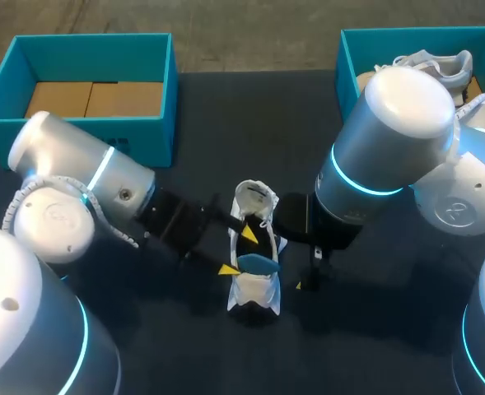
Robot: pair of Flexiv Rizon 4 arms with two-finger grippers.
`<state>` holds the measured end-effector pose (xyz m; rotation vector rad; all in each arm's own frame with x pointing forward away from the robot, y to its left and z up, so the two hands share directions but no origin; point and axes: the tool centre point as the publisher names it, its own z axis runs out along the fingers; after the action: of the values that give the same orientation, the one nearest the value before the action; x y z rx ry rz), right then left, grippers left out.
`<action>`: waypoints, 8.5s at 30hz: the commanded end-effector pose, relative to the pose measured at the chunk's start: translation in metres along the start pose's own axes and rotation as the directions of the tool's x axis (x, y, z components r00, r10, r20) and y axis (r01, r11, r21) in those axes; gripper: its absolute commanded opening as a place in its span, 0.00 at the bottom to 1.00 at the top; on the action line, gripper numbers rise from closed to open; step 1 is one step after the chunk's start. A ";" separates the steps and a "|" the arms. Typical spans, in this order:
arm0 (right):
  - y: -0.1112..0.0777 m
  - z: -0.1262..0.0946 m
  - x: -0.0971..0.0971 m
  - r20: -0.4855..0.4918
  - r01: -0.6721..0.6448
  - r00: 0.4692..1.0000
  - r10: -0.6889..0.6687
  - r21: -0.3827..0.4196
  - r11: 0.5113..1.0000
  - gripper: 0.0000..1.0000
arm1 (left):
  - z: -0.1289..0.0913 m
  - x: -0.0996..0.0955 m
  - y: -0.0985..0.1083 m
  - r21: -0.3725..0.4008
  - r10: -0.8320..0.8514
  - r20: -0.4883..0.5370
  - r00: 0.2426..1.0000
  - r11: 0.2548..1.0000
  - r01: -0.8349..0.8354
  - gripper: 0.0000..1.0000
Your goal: Take the shoe out of the shoebox, open the shoe tongue, remove and reinsert the insole, then place the shoe into the shoebox
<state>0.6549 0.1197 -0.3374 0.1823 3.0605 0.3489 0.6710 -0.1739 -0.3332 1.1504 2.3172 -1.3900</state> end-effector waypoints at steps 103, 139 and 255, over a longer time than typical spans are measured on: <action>-0.127 -0.045 0.002 -0.048 0.000 0.999 0.001 0.011 1.000 1.00 | -0.001 -0.042 -0.003 0.111 0.271 -0.843 0.464 0.933 -0.343 0.00; -0.127 -0.045 0.002 -0.048 0.000 0.999 0.001 0.011 1.000 1.00 | 0.021 0.028 0.028 0.150 0.307 -0.875 0.374 0.906 -0.395 0.00; -0.127 -0.045 0.002 -0.048 0.000 0.999 0.001 0.011 1.000 1.00 | 0.023 -0.013 0.101 -0.246 0.199 -0.791 0.578 0.762 -0.599 0.00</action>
<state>0.6380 -0.0119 -0.3224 0.1763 3.1139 0.3406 0.7434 -0.1804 -0.4073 2.1397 2.3493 -0.0390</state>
